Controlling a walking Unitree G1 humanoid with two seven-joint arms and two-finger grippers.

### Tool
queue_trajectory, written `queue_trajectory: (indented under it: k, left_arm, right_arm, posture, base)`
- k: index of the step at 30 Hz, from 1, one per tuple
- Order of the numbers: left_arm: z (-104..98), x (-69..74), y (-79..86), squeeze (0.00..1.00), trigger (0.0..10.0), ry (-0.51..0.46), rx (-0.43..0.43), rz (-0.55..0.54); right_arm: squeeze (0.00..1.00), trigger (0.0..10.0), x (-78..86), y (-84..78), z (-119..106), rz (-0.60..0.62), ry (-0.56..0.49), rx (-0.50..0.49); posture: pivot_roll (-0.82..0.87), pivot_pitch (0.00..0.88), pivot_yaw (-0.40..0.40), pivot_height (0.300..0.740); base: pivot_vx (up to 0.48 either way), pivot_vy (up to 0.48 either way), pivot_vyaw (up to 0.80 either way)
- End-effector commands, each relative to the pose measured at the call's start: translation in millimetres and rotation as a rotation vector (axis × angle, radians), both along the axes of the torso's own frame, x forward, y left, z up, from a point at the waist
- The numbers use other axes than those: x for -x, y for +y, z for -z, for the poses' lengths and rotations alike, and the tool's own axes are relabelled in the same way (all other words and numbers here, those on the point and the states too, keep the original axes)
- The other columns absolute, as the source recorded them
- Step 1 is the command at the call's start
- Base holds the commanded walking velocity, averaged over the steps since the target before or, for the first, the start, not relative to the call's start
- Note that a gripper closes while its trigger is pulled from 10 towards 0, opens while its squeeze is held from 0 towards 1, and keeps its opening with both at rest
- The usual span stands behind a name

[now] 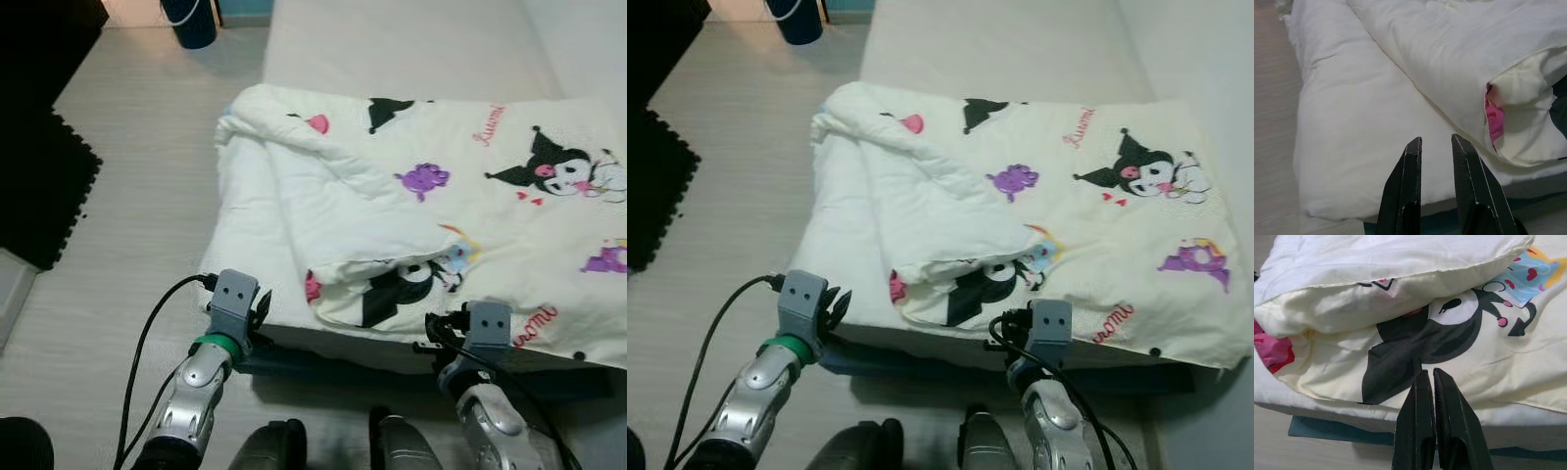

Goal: Clean up the room

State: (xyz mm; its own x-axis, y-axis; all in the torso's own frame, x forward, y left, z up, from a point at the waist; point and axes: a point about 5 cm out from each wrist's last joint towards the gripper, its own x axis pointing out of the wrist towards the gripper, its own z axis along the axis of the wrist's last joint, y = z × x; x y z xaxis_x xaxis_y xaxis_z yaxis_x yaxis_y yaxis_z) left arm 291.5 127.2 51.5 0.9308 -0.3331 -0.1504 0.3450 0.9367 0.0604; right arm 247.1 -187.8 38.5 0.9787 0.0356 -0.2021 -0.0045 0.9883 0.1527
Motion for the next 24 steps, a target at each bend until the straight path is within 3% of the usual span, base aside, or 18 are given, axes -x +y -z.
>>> queue_trajectory:
  k: [1,5,18,24]
  left_arm:
    - [8,4.3,1.8,0.00,10.0,0.038,-0.008,0.004]
    - [8,4.4,1.8,0.00,10.0,0.032,-0.010,0.011]
    - [4,3.3,-2.6,0.00,10.0,0.029,-0.020,0.056]
    - [4,2.3,-2.7,0.00,10.0,0.033,-0.028,0.040]
  right_arm:
    - [0.00,10.0,7.0,-2.7,10,0.021,0.042,-0.010]
    - [0.00,10.0,7.3,-2.6,10,0.024,0.043,-0.010]
    - [0.00,10.0,3.6,-4.0,6,0.058,0.019,-0.026]
    - [0.00,10.0,-4.7,-10.8,-8,0.098,-0.052,-0.024]
  posture:
    - [-0.02,0.168,0.140,0.740]
    - [-0.02,0.168,0.142,0.740]
    - [-0.01,0.174,0.150,0.740]
    - [-0.02,0.177,0.151,0.740]
  base:
    - [0.000,0.480,0.00]
    - [0.000,0.480,0.00]
    - [0.000,0.000,0.00]
    - [0.000,0.000,0.00]
